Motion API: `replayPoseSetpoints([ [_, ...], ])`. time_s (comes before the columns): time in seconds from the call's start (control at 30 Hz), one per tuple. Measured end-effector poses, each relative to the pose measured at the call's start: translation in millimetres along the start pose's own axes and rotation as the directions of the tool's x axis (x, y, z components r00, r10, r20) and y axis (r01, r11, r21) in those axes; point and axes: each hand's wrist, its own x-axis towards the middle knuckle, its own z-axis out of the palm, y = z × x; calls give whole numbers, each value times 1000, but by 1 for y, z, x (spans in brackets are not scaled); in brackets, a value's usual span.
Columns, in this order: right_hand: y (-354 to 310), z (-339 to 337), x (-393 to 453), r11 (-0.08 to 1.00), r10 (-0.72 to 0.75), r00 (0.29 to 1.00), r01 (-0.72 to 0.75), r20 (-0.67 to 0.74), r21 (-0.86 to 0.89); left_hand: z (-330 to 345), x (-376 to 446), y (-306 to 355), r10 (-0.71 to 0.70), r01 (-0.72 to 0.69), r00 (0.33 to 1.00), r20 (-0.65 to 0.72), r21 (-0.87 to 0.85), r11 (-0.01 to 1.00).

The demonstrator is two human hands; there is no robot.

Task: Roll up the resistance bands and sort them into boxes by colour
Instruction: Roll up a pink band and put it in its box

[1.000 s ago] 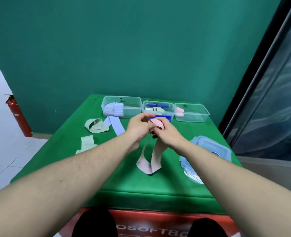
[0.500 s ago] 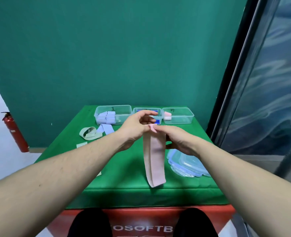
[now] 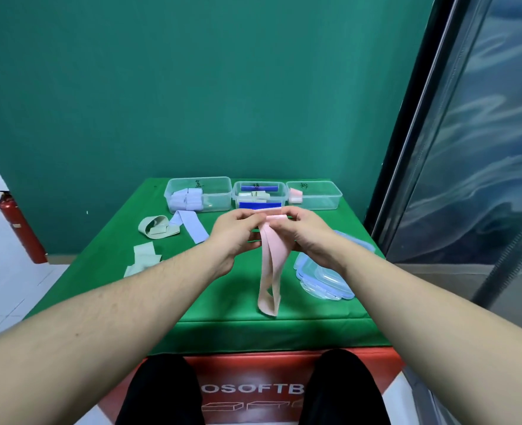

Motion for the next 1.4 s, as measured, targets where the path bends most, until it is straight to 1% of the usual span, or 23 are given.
replayPoseSetpoints([
  [0.07, 5, 2, 4, 999, 31, 999, -32, 13, 11, 0, 7, -6, -26, 25, 999, -46, -21, 999],
  [0.2, 24, 2, 21, 990, 110, 993, -113, 44, 81, 1, 27, -16, -91, 83, 992, -82, -97, 992],
  [0.33, 52, 0, 45, 978, 208, 971, -210, 116, 1, -4, 62, -36, -137, 119, 978, -158, -121, 986],
  [0.4, 70, 0, 60, 969, 247, 965, -244, 86, -43, -7, 84, -50, -138, 122, 970, -199, -90, 988],
  [0.47, 90, -1, 77, 957, 279, 960, -275, 32, -93, -9, 104, -66, -119, 121, 965, -231, -9, 993],
  [0.57, 115, -2, 102, 941, 276, 961, -276, -27, -198, -10, 133, -87, -111, 133, 963, -244, 74, 988],
  [0.67, 129, -4, 130, 901, 244, 962, -270, -118, -339, -14, 164, -102, -154, 180, 961, -230, 97, 979],
  [0.8, 145, -6, 171, 895, 230, 952, -289, -202, -340, -18, 206, -115, -205, 223, 948, -242, 48, 974],
  [0.87, 147, -6, 185, 895, 249, 947, -304, -202, -326, -19, 223, -120, -209, 217, 948, -239, 9, 976],
  [0.93, 148, -4, 194, 920, 249, 954, -288, -169, -267, -20, 234, -124, -206, 208, 955, -211, -10, 978],
  [1.0, 150, -2, 195, 943, 224, 962, -255, -156, -215, -22, 236, -128, -181, 181, 968, -177, -17, 983],
  [1.03, 153, -2, 192, 945, 207, 966, -238, -157, -222, -23, 233, -132, -158, 161, 973, -169, 5, 987],
  [1.1, 158, -1, 182, 934, 152, 976, -194, -158, -300, -25, 218, -139, -87, 110, 982, -165, 131, 985],
  [1.17, 164, -1, 166, 930, 101, 986, -142, -134, -340, -28, 196, -146, 15, 29, 990, -142, 299, 954],
  [1.2, 168, 1, 155, 934, 71, 992, -103, -104, -342, -30, 182, -150, 64, -19, 992, -113, 359, 933],
  [1.27, 173, 3, 131, 934, 10, 999, -20, -31, -356, -35, 155, -157, 122, -99, 992, -30, 416, 904],
  [1.4, 178, 9, 84, 896, -86, 993, 110, 75, -431, -46, 107, -170, 176, -227, 973, 148, 486, 844],
])
